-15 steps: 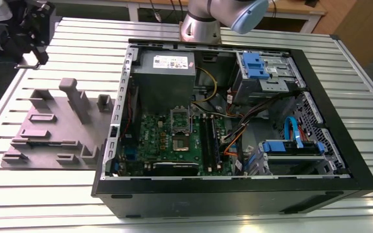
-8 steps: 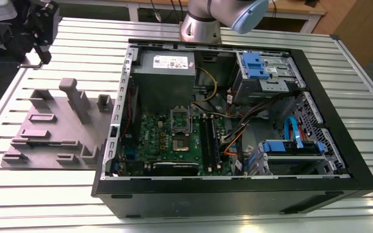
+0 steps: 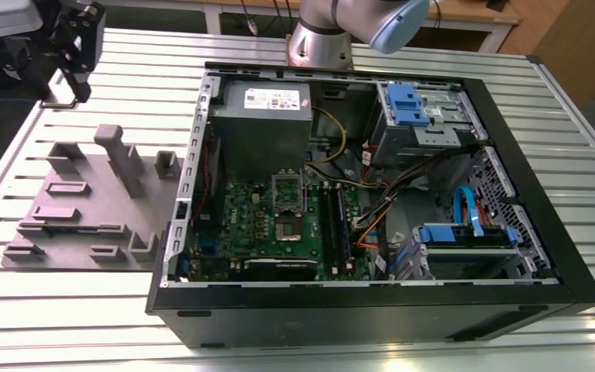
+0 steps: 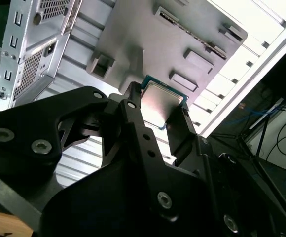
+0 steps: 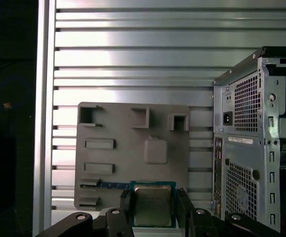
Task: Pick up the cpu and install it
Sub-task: 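Pick up the cpu and move it towards the insertion slot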
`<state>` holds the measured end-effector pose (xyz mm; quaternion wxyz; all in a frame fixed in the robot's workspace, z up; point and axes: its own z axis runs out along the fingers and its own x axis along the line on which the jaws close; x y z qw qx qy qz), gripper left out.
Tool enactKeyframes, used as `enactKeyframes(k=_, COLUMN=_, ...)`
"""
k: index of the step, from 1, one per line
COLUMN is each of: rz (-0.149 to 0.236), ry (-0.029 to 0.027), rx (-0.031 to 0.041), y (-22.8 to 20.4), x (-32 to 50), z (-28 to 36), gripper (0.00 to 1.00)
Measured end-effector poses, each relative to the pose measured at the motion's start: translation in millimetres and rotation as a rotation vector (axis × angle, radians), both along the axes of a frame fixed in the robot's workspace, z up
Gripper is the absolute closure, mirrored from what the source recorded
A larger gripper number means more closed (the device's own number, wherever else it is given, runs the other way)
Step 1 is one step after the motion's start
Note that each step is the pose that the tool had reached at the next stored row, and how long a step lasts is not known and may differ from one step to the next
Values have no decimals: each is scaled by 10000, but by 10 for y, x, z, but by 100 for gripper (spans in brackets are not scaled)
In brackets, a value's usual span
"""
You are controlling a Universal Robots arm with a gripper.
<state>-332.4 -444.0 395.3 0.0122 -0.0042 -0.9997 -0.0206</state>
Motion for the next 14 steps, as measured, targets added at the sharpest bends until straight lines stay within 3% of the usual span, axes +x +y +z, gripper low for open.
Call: enactKeyframes(k=14, rz=0, ry=1, rx=1, y=0, x=135, z=0, gripper=55)
